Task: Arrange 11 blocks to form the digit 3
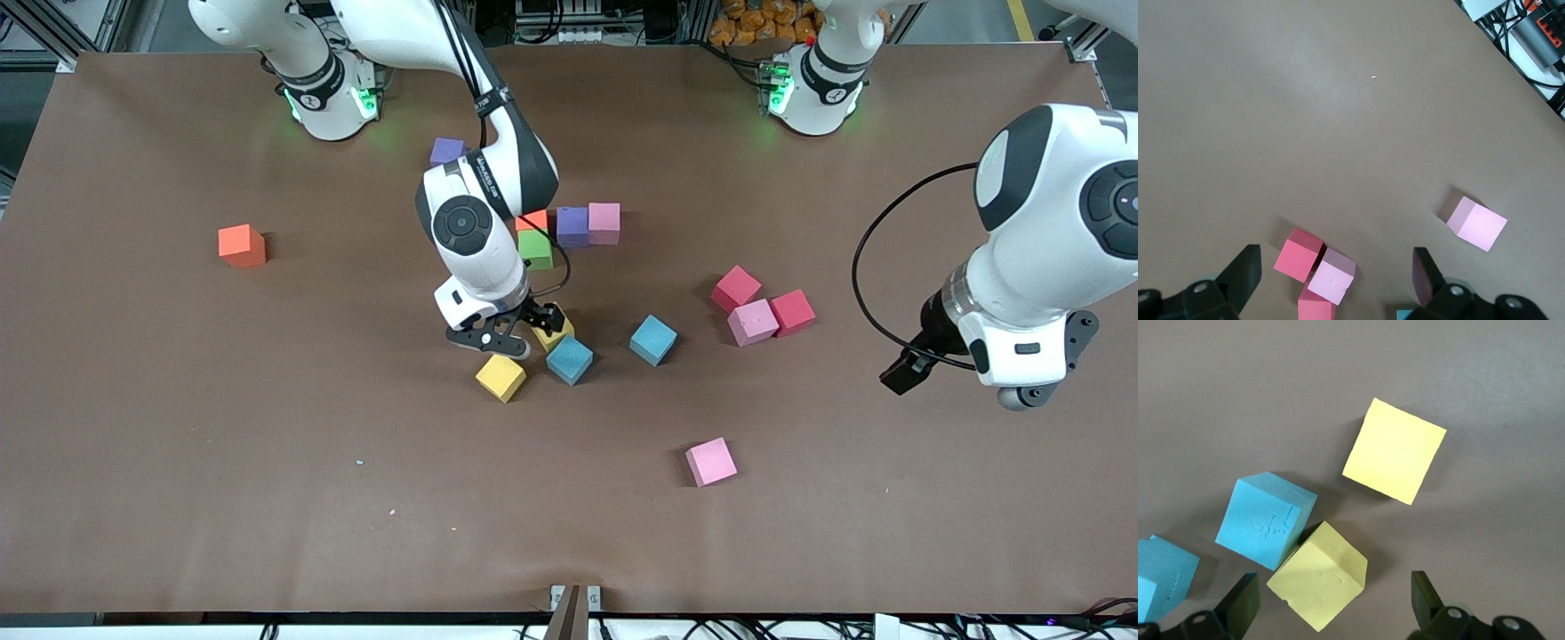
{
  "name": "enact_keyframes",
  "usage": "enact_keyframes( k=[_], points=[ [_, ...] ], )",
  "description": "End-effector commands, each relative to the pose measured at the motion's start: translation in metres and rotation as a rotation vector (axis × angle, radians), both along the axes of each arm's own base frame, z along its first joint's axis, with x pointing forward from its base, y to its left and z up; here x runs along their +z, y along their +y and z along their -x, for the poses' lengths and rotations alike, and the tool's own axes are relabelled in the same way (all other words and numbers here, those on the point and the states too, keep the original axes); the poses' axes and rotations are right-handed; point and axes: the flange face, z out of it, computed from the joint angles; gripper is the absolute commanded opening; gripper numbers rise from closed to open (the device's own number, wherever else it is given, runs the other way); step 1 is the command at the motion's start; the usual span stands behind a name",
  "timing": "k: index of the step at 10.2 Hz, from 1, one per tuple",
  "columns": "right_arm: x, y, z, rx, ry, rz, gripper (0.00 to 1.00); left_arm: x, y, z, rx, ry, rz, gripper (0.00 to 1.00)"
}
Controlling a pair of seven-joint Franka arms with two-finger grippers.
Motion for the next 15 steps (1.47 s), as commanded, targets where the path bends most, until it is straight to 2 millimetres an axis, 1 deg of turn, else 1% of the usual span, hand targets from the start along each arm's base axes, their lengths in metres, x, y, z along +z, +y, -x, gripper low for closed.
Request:
enact_keyframes(
  k=[1,2,3,4,5,6,7,8,9,10,11,12,13,14,15],
  points=[
    [0.019,0.017,-0.002,0.059,-0.031,-0.008,1.00,0.021,0.011,0.010,-0.031,0.000,0.007,1.00],
    [0.024,0.018,-0.002,0.172,-0.054,-0.001,1.00,0.026,0.011,0.012,-0.033,-0.011,0.004,1.00],
    [0.034,0.022,-0.004,0.325,-0.087,-0.004,1.00,0.025,0.012,0.012,-0.031,-0.009,0.004,1.00],
    [0.033,0.027,-0.001,0.457,-0.106,0.006,1.00,0.024,0.013,0.011,-0.032,-0.008,0.004,1.00],
    [0.034,0.032,0.003,0.502,-0.111,0.006,1.00,0.022,0.013,0.011,-0.031,-0.003,0.002,1.00],
    [0.040,0.033,0.001,0.496,-0.125,-0.003,1.00,0.023,0.012,0.012,-0.030,-0.003,0.002,1.00],
    [0.039,0.022,-0.009,0.474,-0.127,-0.015,1.00,0.024,0.011,0.013,-0.034,-0.003,0.004,1.00],
    [0.044,0.040,-0.002,0.561,-0.148,-0.010,1.00,0.026,0.009,0.015,-0.038,0.004,0.003,1.00],
    [0.044,0.050,0.008,0.632,-0.157,0.017,1.00,0.029,0.008,0.016,-0.039,-0.002,0.001,1.00],
    [0.043,0.048,0.007,0.648,-0.158,0.020,1.00,0.034,0.008,0.017,-0.056,-0.008,-0.001,1.00],
    [0.041,0.049,0.007,0.741,-0.182,0.029,1.00,0.035,0.007,0.018,-0.065,-0.007,-0.001,1.00],
    [0.033,0.046,0.008,0.833,-0.192,0.043,1.00,0.035,0.007,0.018,-0.071,-0.007,-0.002,1.00],
    [0.022,0.043,0.011,0.902,-0.195,0.056,1.00,0.036,0.006,0.019,-0.125,-0.005,-0.004,1.00],
    [0.016,0.042,0.014,0.933,-0.190,0.061,1.00,0.039,0.007,0.020,-0.156,-0.008,-0.008,1.00],
    [0.017,0.041,0.014,0.970,-0.194,0.063,1.00,0.039,0.007,0.020,-0.169,-0.007,-0.008,1.00]
  ],
)
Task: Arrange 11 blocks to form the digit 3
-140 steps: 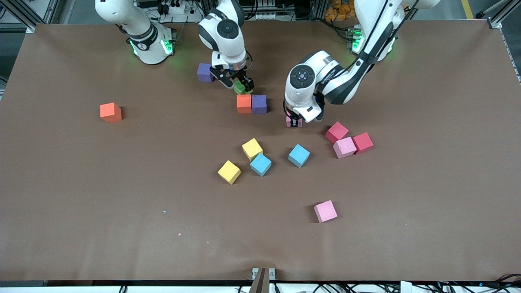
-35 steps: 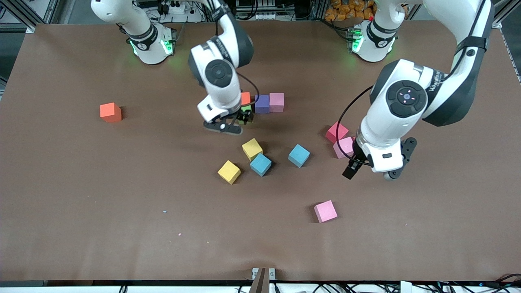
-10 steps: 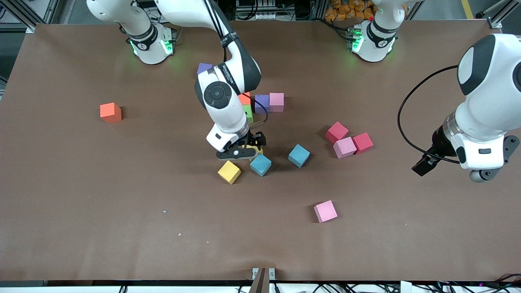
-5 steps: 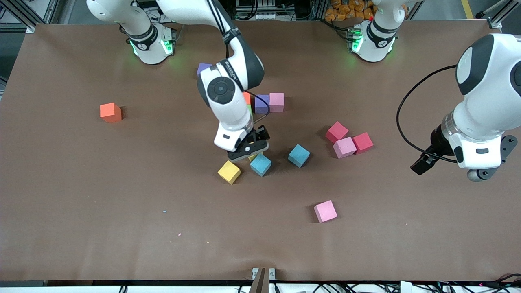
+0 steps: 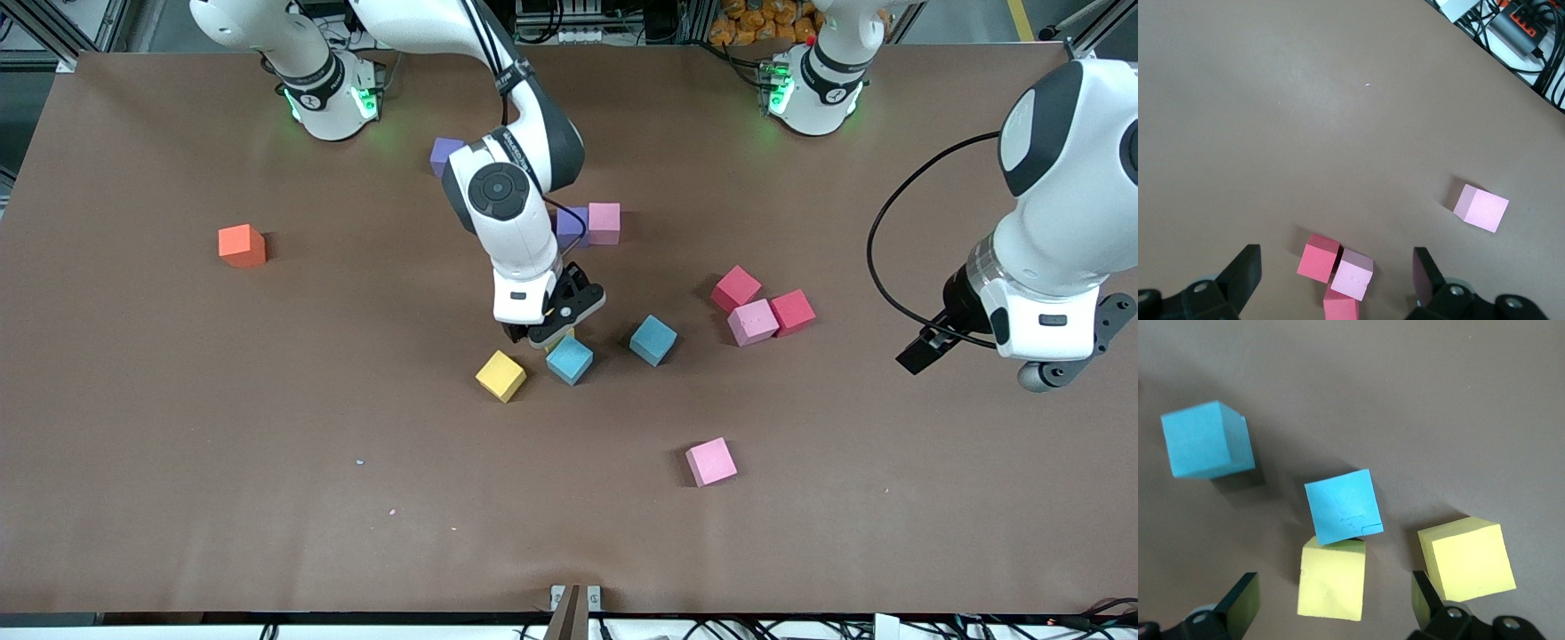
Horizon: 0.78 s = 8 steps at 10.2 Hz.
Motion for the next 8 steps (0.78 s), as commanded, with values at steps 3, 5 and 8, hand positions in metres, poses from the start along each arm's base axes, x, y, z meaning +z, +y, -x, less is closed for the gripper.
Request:
enact_keyframes(
  k=[3,5,8],
  points=[
    [-0.016,0.013,0.015,0.118,-0.063,0.007,1.00,0.012,0.007,0.007,-0.182,0.015,-0.006,1.00],
    [-0.030,0.015,0.017,0.229,-0.093,0.028,1.00,0.012,0.019,0.006,-0.251,0.022,-0.019,1.00],
    [-0.043,-0.013,-0.004,0.202,-0.070,0.049,1.00,0.013,0.021,0.006,-0.249,0.025,-0.011,1.00]
  ],
)
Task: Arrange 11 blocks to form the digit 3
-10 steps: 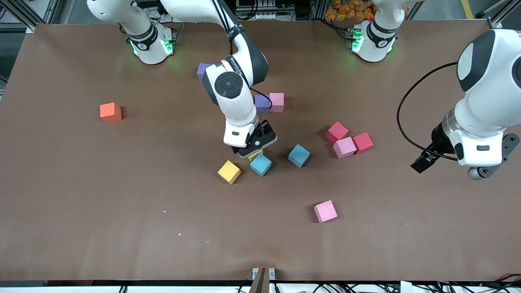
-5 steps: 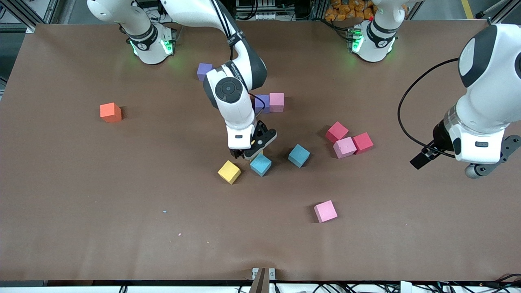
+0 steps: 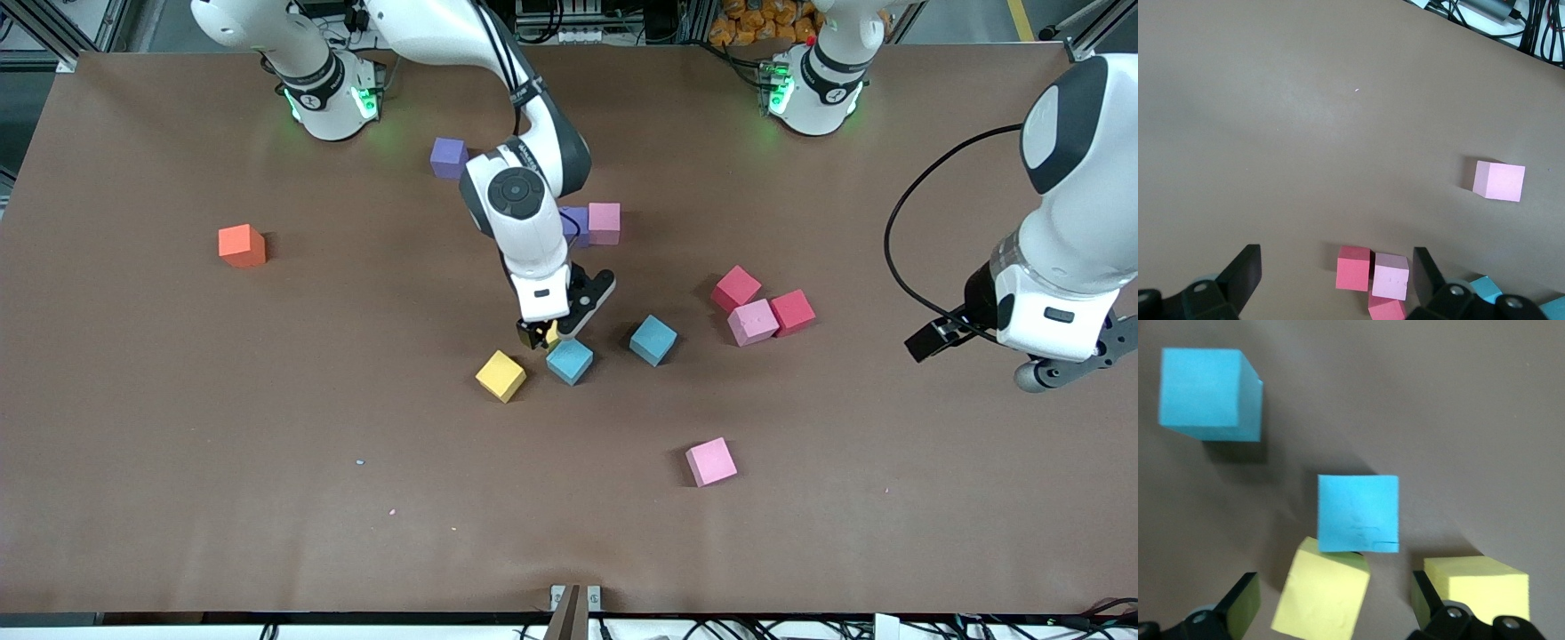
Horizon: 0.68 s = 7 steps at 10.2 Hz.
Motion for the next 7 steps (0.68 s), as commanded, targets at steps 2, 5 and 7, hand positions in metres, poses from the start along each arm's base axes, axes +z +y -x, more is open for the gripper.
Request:
enact_keyframes(
  k=[2,5,7],
  points=[
    [-0.020,-0.016,-0.011,-0.019,0.012,0.012,1.00,0.010,0.002,0.008,-0.011,0.005,0.010,1.00],
    [-0.042,0.003,0.009,-0.066,0.063,-0.010,1.00,0.010,0.002,0.008,-0.011,0.005,0.010,1.00],
    [-0.045,-0.001,0.007,-0.086,0.076,-0.021,1.00,0.010,0.003,0.008,-0.011,0.006,0.009,1.00]
  ],
)
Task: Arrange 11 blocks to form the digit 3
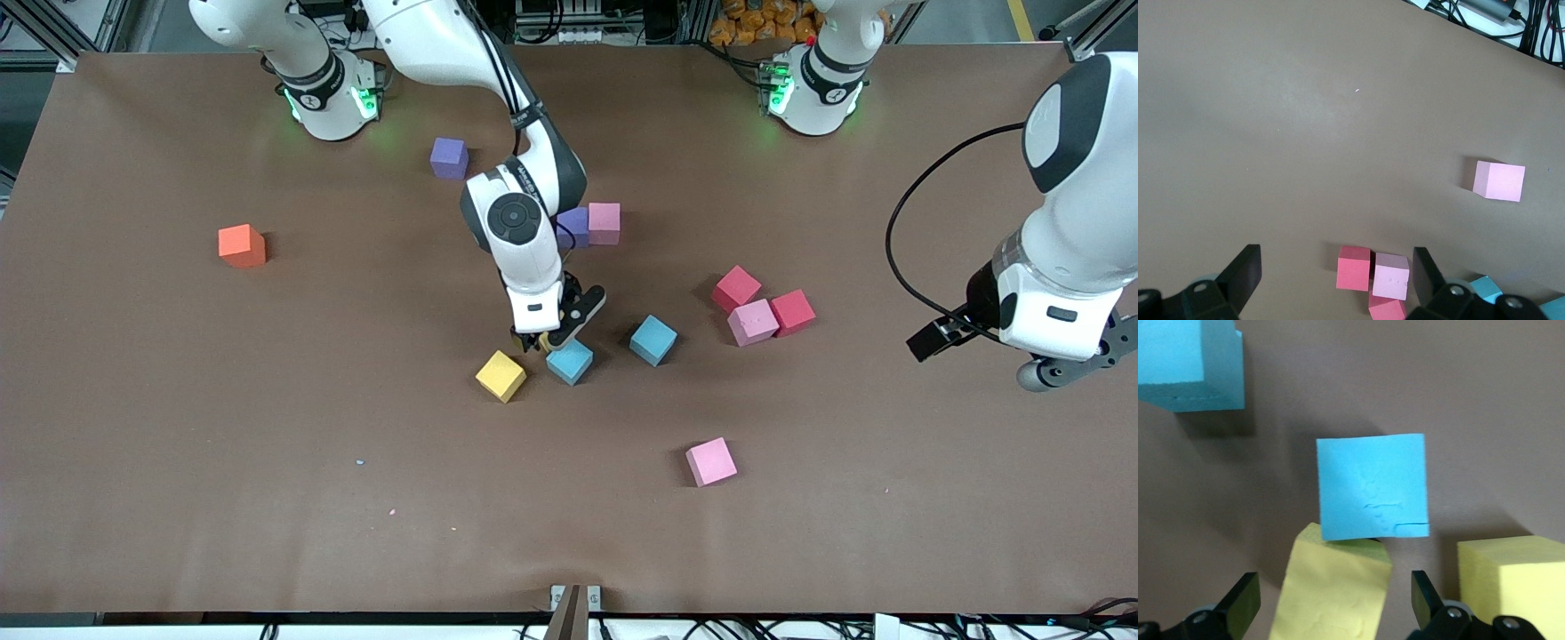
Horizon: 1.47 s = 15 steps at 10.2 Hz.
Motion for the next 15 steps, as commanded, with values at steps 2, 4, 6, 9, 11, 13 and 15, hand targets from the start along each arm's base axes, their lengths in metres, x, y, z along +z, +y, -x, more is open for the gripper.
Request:
enact_keyframes(
  k=[2,4,6,9,11,13,15],
  points=[
    [-0.015,-0.005,-0.004,-0.042,0.021,-0.014,1.00,0.008,0.003,0.007,-0.011,0.008,0.010,1.00],
    [-0.020,-0.010,-0.006,-0.061,0.033,-0.017,1.00,0.007,0.003,0.007,-0.011,0.010,0.011,1.00],
    [-0.025,-0.011,-0.004,-0.061,0.042,-0.008,0.87,0.007,0.004,0.007,-0.010,0.010,0.011,1.00],
    [-0.028,-0.012,-0.003,-0.062,0.051,-0.002,0.46,0.006,0.010,0.006,-0.001,0.011,0.011,1.00],
    [-0.027,-0.013,-0.003,-0.074,0.052,-0.004,0.32,0.006,0.010,0.006,-0.002,0.011,0.011,1.00],
    [-0.026,-0.009,0.000,-0.170,0.072,-0.009,0.17,0.006,0.011,0.006,-0.001,0.012,0.011,1.00],
    [-0.025,-0.009,0.004,-0.324,0.119,-0.004,0.09,0.006,0.011,0.006,-0.001,0.011,0.011,1.00]
  ],
)
